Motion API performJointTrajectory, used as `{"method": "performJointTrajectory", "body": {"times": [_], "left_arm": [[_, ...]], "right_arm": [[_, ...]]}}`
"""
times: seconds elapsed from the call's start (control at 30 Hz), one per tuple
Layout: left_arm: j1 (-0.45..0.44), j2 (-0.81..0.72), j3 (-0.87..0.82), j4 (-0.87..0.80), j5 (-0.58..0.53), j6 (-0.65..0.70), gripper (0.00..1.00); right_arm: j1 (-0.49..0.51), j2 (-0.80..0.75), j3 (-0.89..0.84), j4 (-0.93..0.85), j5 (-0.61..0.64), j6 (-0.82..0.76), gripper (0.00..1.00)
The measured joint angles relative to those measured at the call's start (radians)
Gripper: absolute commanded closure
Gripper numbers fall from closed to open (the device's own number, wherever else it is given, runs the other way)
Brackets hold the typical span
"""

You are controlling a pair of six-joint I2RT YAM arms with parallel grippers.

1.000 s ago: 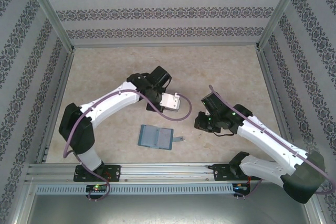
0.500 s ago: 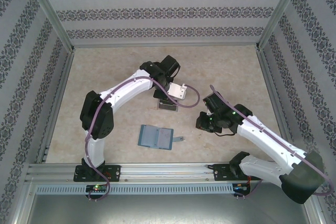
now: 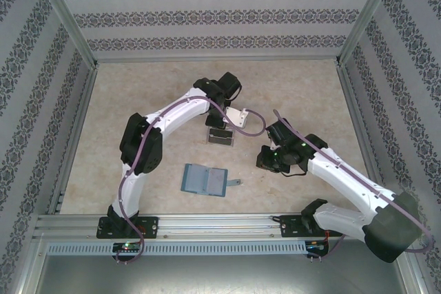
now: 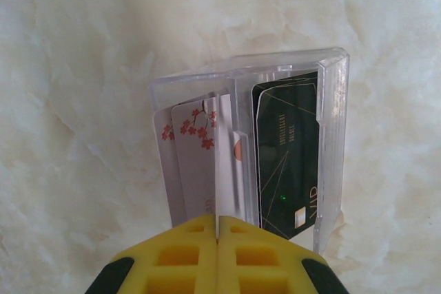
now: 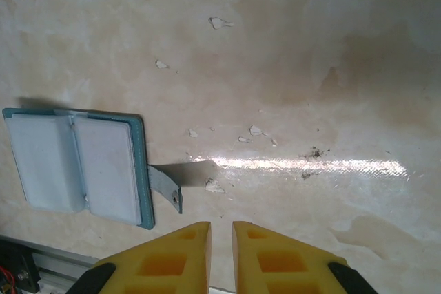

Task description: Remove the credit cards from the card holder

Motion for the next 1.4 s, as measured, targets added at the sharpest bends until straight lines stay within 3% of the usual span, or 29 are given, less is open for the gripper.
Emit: {"method": "performJointTrajectory", "body": {"times": [0.23, 0.4, 0.5, 0.77, 0.97, 1.17, 1.4], "left_arm": [[0.0, 0.039, 0.043, -0.027, 0.001, -0.023, 0.98], [0.001, 0.039, 0.084, -0.043, 0.001, -0.051, 0.61], [0.002, 0.039, 0.118, -0.045, 0.001, -0.081, 0.5], [0.026, 0.036, 0.185, -0.043, 0.001, -0.242, 0.48], [0.034, -0.021, 0.16, -0.025, 0.001, -0.503, 0.52], [0.034, -0.216, -0.045, 0.047, 0.002, -0.834, 0.57], [0.036, -0.498, -0.481, 0.246, 0.076, -1.245, 0.59]], "right_arm": [[-0.013, 0.006, -0.007, 0.016, -0.013, -0.016, 0.82], [-0.019, 0.006, -0.007, 0.017, -0.023, -0.022, 0.82], [-0.019, 0.006, -0.007, 0.017, -0.023, -0.022, 0.82], [-0.019, 0.007, -0.007, 0.021, -0.033, -0.021, 0.82], [0.016, 0.036, -0.007, 0.056, -0.043, -0.01, 0.82], [0.087, 0.093, -0.007, 0.127, -0.049, 0.027, 0.82], [0.163, 0.195, -0.008, 0.233, -0.054, 0.074, 0.82]]}}
